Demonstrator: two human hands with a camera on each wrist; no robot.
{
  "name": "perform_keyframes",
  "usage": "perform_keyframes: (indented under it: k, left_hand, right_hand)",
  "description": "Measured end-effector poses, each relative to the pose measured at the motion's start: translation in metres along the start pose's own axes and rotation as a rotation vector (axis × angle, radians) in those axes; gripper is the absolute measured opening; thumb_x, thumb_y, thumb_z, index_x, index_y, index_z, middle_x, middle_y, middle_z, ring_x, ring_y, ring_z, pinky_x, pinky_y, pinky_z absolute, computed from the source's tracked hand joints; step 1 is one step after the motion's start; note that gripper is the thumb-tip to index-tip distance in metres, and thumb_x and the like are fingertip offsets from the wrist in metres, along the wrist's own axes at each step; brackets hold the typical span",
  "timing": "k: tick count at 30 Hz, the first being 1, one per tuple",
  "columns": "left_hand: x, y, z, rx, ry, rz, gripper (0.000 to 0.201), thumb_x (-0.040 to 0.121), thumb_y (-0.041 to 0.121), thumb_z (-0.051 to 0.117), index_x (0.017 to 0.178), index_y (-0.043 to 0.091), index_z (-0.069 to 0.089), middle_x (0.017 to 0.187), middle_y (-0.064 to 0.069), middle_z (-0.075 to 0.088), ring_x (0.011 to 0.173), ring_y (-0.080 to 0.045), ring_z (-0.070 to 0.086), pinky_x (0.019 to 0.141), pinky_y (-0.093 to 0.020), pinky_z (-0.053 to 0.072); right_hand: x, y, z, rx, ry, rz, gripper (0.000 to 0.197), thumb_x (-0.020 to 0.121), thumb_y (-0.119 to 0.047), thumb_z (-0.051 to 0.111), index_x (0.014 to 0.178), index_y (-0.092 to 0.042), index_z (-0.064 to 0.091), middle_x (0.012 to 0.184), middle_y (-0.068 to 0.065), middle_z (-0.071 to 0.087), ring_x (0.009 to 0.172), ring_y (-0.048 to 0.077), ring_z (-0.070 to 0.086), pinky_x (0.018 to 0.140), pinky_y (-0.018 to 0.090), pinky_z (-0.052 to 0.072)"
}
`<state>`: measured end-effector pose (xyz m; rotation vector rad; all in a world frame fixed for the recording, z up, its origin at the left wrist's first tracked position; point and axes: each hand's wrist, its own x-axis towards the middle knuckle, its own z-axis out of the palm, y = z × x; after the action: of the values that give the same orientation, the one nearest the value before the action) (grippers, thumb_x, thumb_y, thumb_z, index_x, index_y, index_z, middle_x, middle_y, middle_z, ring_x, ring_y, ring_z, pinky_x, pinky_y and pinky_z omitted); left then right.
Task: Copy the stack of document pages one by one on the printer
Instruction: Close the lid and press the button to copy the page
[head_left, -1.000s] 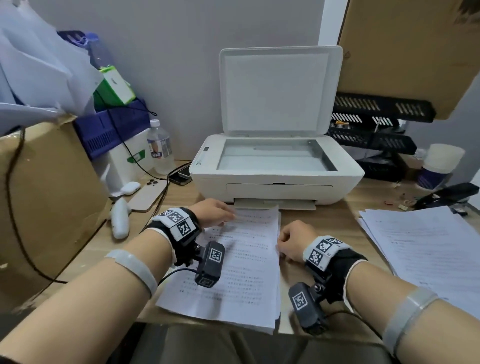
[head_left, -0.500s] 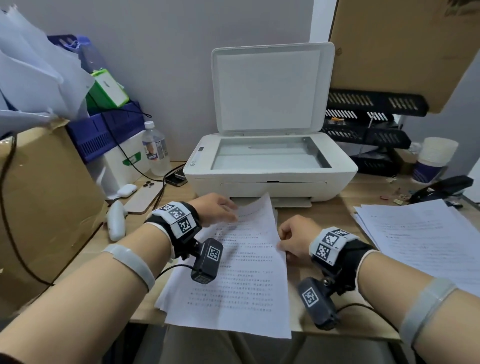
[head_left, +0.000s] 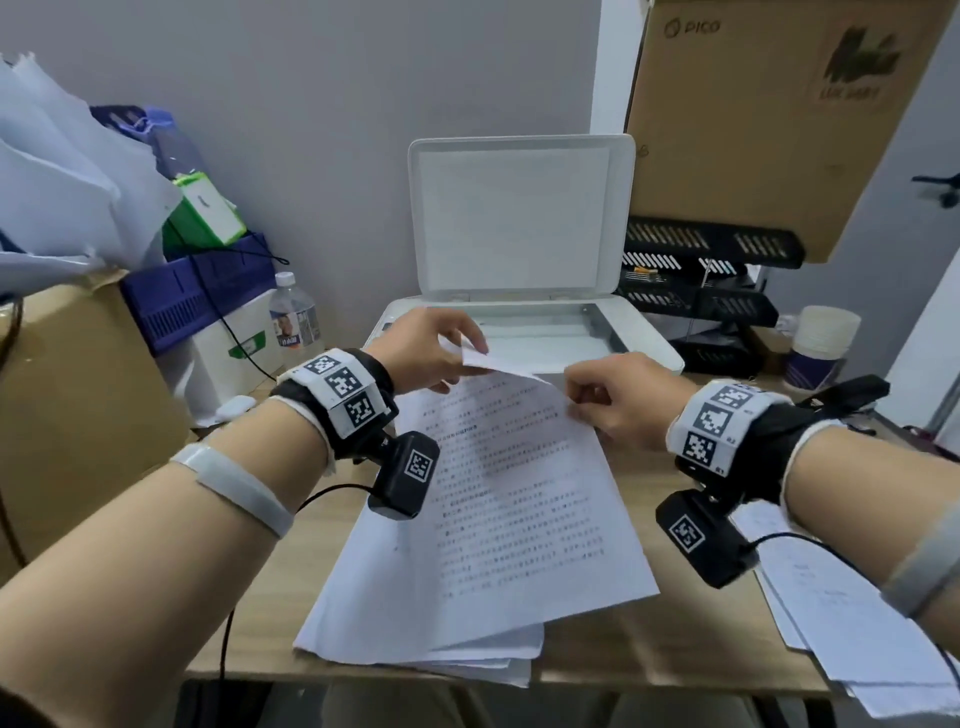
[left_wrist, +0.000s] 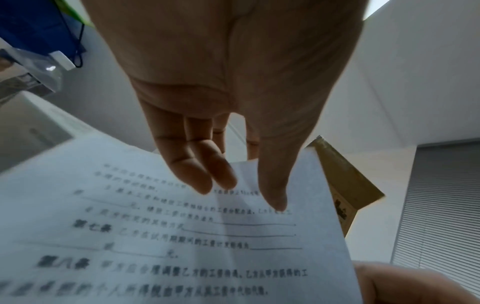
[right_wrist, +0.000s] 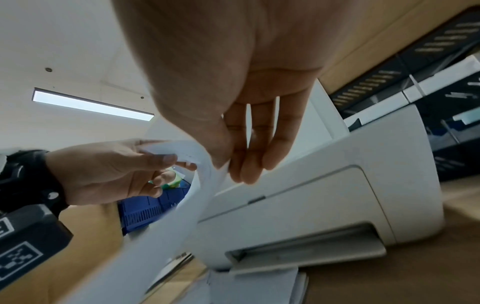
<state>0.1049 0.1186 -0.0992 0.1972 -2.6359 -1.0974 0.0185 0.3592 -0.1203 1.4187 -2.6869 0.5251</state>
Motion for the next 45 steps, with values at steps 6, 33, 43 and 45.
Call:
perform_keyframes:
  k: [6, 33, 43, 45]
  left_hand:
    - [0.025, 0.029, -0.033, -0.088, 0.137, 0.088, 0.020, 0.081, 0.031, 0.080, 0.084, 0.013, 0.070, 0.079, 0.003, 0.065, 0.060, -0.011, 0.067, 0.057, -0.024, 0.057]
    - [0.099, -0.074, -0.041, 0.069, 0.013, -0.014, 0.021, 0.088, 0.026, 0.073, 0.108, 0.022, 0.075, 0.107, 0.006, 0.074, 0.095, -0.002, 0.067, 0.086, -0.018, 0.047]
    - [0.102, -0.080, -0.034, 0.365, -0.237, -0.126, 0.044, 0.086, 0.053, 0.067, 0.120, 0.026, 0.070, 0.121, 0.005, 0.065, 0.114, -0.013, 0.057, 0.101, -0.029, 0.043]
    - [0.103, -0.080, -0.031, 0.391, -0.221, -0.131, 0.039, 0.089, 0.047, 0.066, 0.120, 0.024, 0.070, 0.123, 0.002, 0.066, 0.113, -0.015, 0.059, 0.103, -0.033, 0.045]
  right_hand:
    - [0.024, 0.001, -0.056, -0.061, 0.140, -0.011, 0.014, 0.090, -0.022, 0.067, 0.080, -0.022, 0.059, 0.072, -0.014, 0.056, 0.068, -0.001, 0.051, 0.059, 0.015, 0.034]
    - [0.113, 0.103, 0.001, -0.112, 0.097, 0.319, 0.042, 0.098, -0.024, 0.041, 0.133, -0.037, 0.060, 0.131, 0.004, 0.051, 0.123, 0.028, 0.049, 0.104, 0.043, 0.043]
    - [0.105, 0.103, 0.027, -0.077, -0.088, 0.327, 0.040, 0.103, -0.031, 0.029, 0.134, -0.024, 0.054, 0.141, 0.004, 0.047, 0.128, 0.022, 0.044, 0.105, 0.041, 0.036]
    - [0.099, 0.104, 0.030, -0.081, -0.065, 0.314, 0.045, 0.103, -0.033, 0.028, 0.144, -0.032, 0.047, 0.149, 0.000, 0.040, 0.133, 0.019, 0.041, 0.109, 0.037, 0.033]
